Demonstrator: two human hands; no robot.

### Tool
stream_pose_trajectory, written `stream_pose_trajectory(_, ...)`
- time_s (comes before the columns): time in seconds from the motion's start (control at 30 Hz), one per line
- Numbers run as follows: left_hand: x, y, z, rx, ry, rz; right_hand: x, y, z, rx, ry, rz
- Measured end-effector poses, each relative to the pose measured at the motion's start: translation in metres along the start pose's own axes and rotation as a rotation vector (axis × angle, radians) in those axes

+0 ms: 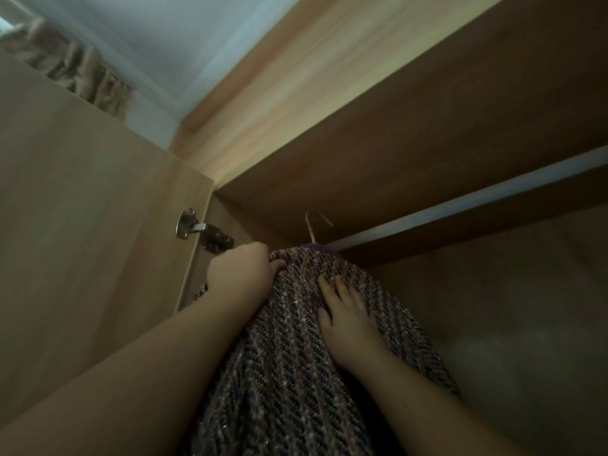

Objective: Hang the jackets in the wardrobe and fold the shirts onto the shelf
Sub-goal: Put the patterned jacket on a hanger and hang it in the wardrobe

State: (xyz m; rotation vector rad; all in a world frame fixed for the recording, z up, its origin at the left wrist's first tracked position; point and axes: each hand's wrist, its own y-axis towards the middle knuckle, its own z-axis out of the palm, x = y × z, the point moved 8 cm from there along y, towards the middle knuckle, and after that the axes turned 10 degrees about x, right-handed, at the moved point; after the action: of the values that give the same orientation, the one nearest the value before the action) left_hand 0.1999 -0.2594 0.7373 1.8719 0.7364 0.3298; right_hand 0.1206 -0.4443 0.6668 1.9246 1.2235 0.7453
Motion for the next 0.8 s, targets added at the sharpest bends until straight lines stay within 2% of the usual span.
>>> stream_pose_trajectory(0.2,-0.024,0.021,0.051,0.071,-0.047,0.032,-0.029,0.035,0.025,0.074,0.279,0.059)
stream_pose_trajectory(0.37,-0.045,0.018,0.08,0.149,-0.079,0.037,-0.053,0.021,0.053,0.068,0.128,0.15)
stream_pose_trajectory(0.47,-0.046,0.008,0.087,0.137,-0.057,0.035,-0.062,0.007,0.072,0.064,0.065,0.128)
stream_pose_trajectory(0.57,-0.049,-0.012,0.079,0.0,-0.013,0.124,-0.067,-0.015,0.083,0.053,0.01,0.097)
stream_pose_trajectory(0.63,-0.055,-0.036,0.08,-0.035,0.064,0.219,-0.07,-0.034,0.085,0.03,-0.006,0.067)
stream_pose_trajectory(0.7,-0.063,-0.07,0.085,0.002,0.106,0.318,-0.073,-0.057,0.086,0.052,0.0,0.037)
stream_pose_trajectory(0.8,-0.068,-0.128,0.1,0.155,0.099,0.431,-0.077,-0.095,0.092,0.124,-0.006,0.0)
